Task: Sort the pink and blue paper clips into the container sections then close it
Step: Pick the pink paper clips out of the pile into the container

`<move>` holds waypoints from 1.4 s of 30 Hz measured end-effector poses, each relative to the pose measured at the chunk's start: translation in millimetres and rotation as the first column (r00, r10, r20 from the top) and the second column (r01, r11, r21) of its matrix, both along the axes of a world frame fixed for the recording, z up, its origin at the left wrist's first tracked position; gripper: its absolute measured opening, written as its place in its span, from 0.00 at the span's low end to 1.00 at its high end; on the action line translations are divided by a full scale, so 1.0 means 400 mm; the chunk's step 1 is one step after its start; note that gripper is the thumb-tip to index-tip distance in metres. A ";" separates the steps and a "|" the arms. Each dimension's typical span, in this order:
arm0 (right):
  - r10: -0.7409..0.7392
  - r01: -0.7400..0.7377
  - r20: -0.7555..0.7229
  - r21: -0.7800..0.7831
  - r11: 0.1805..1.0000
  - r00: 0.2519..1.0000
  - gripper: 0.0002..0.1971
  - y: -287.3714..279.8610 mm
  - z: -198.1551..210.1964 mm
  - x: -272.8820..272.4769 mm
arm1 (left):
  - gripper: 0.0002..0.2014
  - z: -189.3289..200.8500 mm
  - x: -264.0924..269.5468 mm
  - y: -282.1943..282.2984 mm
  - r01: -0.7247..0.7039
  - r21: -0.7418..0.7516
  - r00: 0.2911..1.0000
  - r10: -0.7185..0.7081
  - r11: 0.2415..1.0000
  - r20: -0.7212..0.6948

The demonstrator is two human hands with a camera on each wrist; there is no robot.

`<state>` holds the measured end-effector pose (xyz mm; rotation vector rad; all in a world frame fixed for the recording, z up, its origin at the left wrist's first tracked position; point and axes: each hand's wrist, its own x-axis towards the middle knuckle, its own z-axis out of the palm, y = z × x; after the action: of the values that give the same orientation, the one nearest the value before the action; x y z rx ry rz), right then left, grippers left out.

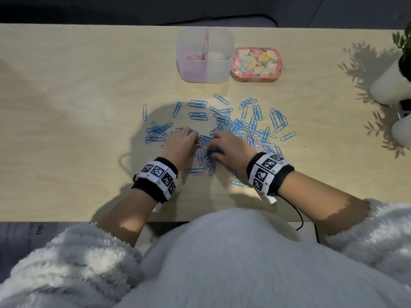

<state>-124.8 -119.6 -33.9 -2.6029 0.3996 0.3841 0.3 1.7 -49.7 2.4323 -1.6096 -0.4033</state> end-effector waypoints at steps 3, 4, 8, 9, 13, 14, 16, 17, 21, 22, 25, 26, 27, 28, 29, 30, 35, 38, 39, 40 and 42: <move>-0.107 0.106 0.057 0.011 0.994 0.993 0.08 -0.046 -0.005 -0.022 | 0.02 -0.002 0.021 0.024 0.002 -0.046 1.000 -0.003 0.999 -0.007; -0.123 0.124 0.070 -0.012 0.992 0.990 0.08 -0.059 -0.003 -0.028 | 0.02 0.000 0.027 0.032 -0.027 -0.065 0.999 0.025 0.998 -0.030; -0.106 0.117 0.140 -0.072 0.991 0.984 0.10 -0.053 0.007 -0.018 | 0.07 0.021 0.046 0.058 -0.303 -0.129 0.914 0.250 0.944 -0.320; -0.074 0.081 0.131 -0.056 0.995 0.989 0.10 -0.039 0.007 -0.008 | 0.07 0.027 0.048 0.063 -0.369 -0.131 0.863 0.287 0.920 -0.415; 0.106 -0.105 0.009 -0.049 0.993 0.994 0.12 0.012 0.004 0.031 | 0.10 0.027 0.063 0.068 -0.517 0.003 0.605 0.368 0.856 -0.706; 0.136 -0.136 -0.014 -0.069 0.988 0.991 0.13 0.017 0.003 0.037 | 0.11 0.029 0.066 0.067 -0.562 0.069 0.477 0.391 0.824 -0.787; 0.158 -0.160 -0.025 -0.080 0.984 0.987 0.13 0.020 0.003 0.045 | 0.15 0.037 0.068 0.063 -0.615 0.209 0.164 0.382 0.760 -0.909; 0.155 -0.156 -0.020 -0.069 0.985 0.988 0.11 0.019 0.002 0.048 | 0.15 0.044 0.067 0.061 -0.613 0.270 0.040 0.371 0.742 -0.928; 0.169 -0.169 -0.017 -0.060 0.984 0.986 0.12 0.011 0.006 0.052 | 0.17 0.048 0.065 0.061 -0.554 0.285 0.162 0.437 0.782 -0.885; 0.184 -0.185 -0.023 -0.074 0.980 0.983 0.13 0.010 0.007 0.053 | 0.16 0.045 0.064 0.065 -0.517 0.213 0.328 0.422 0.829 -0.845; 0.181 -0.182 -0.021 -0.063 0.981 0.983 0.08 0.005 0.004 0.051 | 0.06 0.038 0.059 0.066 -0.318 0.074 0.745 0.298 0.945 -0.596; 0.164 -0.165 -0.025 -0.051 0.985 0.986 0.07 0.000 0.002 0.049 | 0.06 0.038 0.056 0.062 -0.261 0.078 0.821 0.264 0.962 -0.506; 0.147 -0.149 -0.031 -0.037 0.988 0.989 0.06 -0.005 0.001 0.045 | 0.07 0.039 0.053 0.058 -0.217 0.093 0.873 0.236 0.972 -0.426; 0.130 -0.131 -0.039 -0.022 0.991 0.991 0.06 -0.012 0.000 0.041 | 0.08 0.039 0.052 0.055 -0.184 0.112 0.904 0.213 0.976 -0.370; 0.113 -0.114 -0.042 -0.011 0.993 0.993 0.06 -0.020 -0.002 0.035 | 0.08 0.041 0.051 0.051 -0.163 0.121 0.923 0.195 0.979 -0.331; 0.094 -0.095 -0.046 -0.001 0.996 0.994 0.06 -0.028 -0.002 0.027 | 0.08 0.040 0.050 0.050 -0.143 0.123 0.936 0.175 0.982 -0.305; -0.068 0.069 -0.010 0.111 0.991 0.998 0.05 -0.069 -0.010 -0.019 | 0.07 0.034 0.055 0.040 -0.085 0.157 0.946 0.130 0.984 -0.298; -0.162 0.156 0.037 0.127 0.979 0.986 0.04 -0.093 -0.009 -0.034 | 0.09 0.035 0.066 0.039 -0.130 0.125 0.903 0.169 0.984 -0.395; -0.207 0.194 0.089 0.135 0.972 0.974 0.04 -0.101 -0.007 -0.038 | 0.07 0.037 0.070 0.040 -0.170 0.100 0.879 0.197 0.980 -0.434; -0.255 0.232 0.141 0.159 0.960 0.957 0.04 -0.106 -0.004 -0.041 | 0.05 0.038 0.075 0.043 -0.213 0.074 0.852 0.222 0.974 -0.474; -0.329 0.279 0.194 0.246 0.928 0.924 0.04 -0.101 0.007 -0.047 | 0.04 0.035 0.087 0.050 -0.288 0.047 0.771 0.261 0.956 -0.581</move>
<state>-143.7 -159.8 -31.2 -2.2911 0.6346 0.0116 35.1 21.6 -35.6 2.1511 -0.9698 -0.9373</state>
